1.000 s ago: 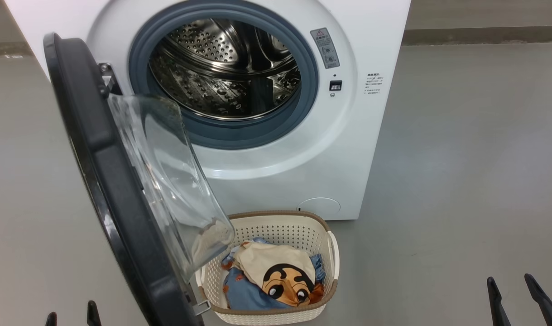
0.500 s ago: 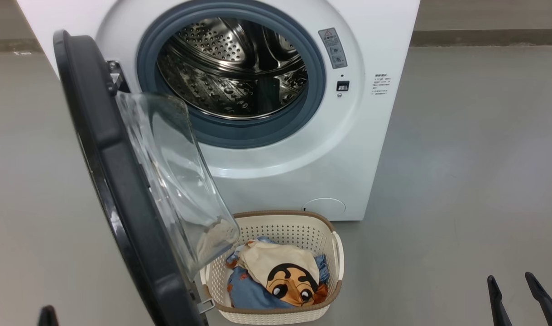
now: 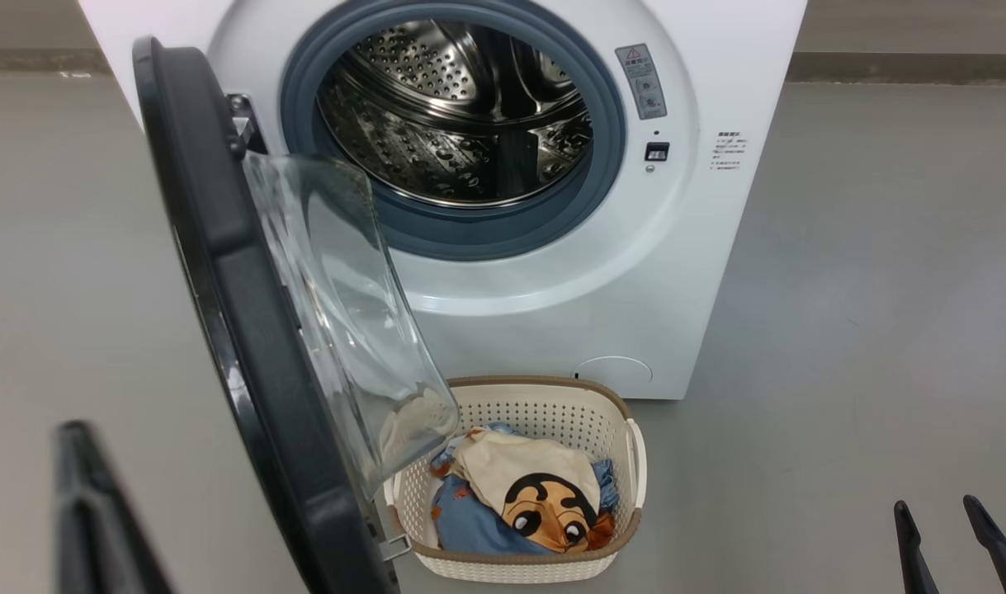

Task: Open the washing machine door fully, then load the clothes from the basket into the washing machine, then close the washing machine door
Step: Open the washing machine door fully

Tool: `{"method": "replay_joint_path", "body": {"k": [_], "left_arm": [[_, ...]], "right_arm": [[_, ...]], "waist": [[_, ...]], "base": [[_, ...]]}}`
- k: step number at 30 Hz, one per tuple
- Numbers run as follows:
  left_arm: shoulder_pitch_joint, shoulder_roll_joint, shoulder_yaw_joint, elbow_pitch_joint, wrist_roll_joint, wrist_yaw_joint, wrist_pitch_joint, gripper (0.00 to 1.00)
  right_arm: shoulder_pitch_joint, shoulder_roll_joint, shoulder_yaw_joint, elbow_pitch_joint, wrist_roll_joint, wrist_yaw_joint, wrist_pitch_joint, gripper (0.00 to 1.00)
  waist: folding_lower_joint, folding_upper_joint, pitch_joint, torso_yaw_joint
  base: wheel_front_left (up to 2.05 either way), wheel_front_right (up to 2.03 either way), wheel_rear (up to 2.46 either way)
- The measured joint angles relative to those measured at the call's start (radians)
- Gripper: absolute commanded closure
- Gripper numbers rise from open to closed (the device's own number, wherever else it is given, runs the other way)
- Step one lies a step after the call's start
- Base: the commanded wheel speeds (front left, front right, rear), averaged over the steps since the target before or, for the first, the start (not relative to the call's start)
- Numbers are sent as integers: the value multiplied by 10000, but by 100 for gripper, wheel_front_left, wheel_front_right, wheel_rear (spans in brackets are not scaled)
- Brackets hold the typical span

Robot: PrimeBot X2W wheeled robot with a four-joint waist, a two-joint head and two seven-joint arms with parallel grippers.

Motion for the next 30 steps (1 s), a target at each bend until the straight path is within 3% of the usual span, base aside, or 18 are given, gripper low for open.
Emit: {"method": "replay_joint_path", "body": {"k": [3, 6, 13, 21, 30], "left_arm": [[-15, 40, -1559, -757, 454, -610, 2, 100], [-25, 42, -2909, -625, 313, -1183, 211, 100], [-22, 94, -4406, 859, -1126, -1256, 1195, 100], [-23, 96, -4376, 2824, -2520, -675, 1553, 100], [-115, 96, -3492, 3607, -2583, 86, 1080, 100]], "right_arm": [[0, 35, 6, 0, 0, 0, 0, 0], [-1, 58, 17, 2, -2, 0, 0, 0], [-8, 115, 138, 25, 0, 0, 0, 0], [-30, 107, 171, 61, 0, 0, 0, 0], [-145, 115, 159, 69, 0, 0, 0, 0]], "waist": [[0, 0, 22, 87], [0, 0, 67, 165], [0, 0, 131, 44], [0, 0, 148, -253], [0, 0, 136, -422]], "base": [[0, 0, 0], [0, 0, 0], [0, 0, 0], [0, 0, 0], [0, 0, 0]]}}
